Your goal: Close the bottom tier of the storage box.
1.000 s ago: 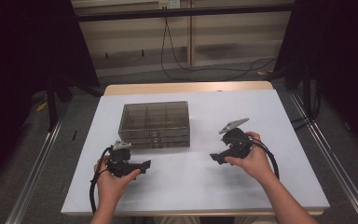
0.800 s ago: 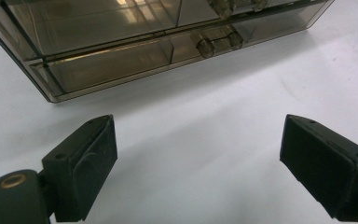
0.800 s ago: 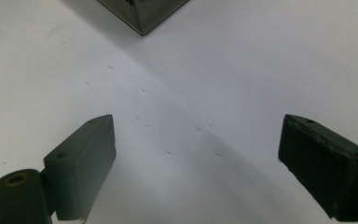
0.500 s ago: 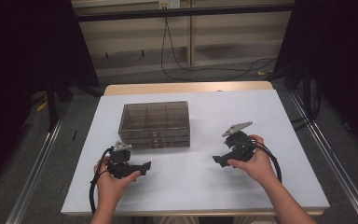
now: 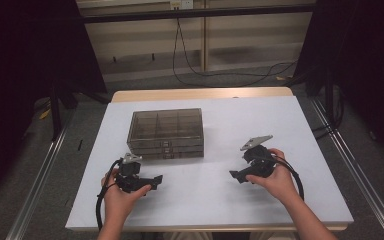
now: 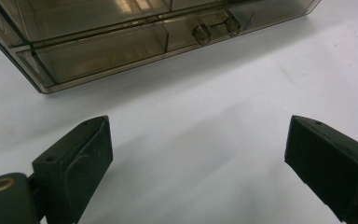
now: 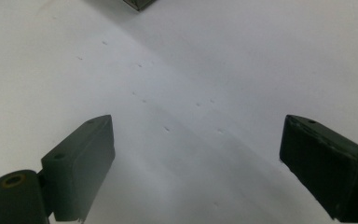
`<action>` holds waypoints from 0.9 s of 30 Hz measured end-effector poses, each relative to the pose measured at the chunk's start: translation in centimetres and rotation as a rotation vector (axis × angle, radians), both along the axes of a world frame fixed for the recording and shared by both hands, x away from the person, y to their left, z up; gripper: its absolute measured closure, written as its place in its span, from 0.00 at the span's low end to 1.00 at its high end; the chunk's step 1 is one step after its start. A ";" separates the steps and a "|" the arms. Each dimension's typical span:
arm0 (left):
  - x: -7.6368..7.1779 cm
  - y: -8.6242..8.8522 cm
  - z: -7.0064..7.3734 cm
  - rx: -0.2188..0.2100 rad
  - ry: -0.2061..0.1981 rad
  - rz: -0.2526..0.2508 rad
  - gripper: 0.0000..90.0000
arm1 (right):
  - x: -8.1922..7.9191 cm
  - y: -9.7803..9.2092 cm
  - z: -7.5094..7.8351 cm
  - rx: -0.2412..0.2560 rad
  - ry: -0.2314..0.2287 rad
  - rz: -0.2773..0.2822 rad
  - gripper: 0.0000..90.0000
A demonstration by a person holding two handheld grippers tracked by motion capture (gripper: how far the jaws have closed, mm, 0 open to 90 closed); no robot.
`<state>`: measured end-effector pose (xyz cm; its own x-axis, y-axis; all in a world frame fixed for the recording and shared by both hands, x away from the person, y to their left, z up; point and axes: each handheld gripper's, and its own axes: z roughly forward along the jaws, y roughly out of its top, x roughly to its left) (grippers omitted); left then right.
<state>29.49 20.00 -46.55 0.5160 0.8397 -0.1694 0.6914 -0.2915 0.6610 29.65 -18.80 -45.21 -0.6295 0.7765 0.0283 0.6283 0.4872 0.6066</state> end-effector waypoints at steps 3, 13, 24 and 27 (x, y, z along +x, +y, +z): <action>0.0 -0.1 -0.1 0.010 -0.001 -0.009 0.08 | -0.2 -0.2 -0.2 0.009 -0.001 -0.011 0.11; -0.1 -0.5 -0.4 0.014 0.005 -0.022 0.07 | -0.7 -1.0 -0.9 0.001 -0.002 -0.023 0.11; 0.0 -0.7 -1.0 0.025 0.000 -0.030 0.07 | -1.5 -1.3 -2.0 -0.019 -0.002 -0.032 0.11; 0.0 -0.8 -1.1 0.032 0.001 -0.039 0.07 | -1.6 -1.4 -2.2 -0.020 -0.003 -0.026 0.11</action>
<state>29.48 19.17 -47.64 0.5481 0.8241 -0.1432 0.6797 -0.3390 0.6505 28.03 -20.16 -47.45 -0.6090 0.7931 0.0101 0.6389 0.4829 0.5988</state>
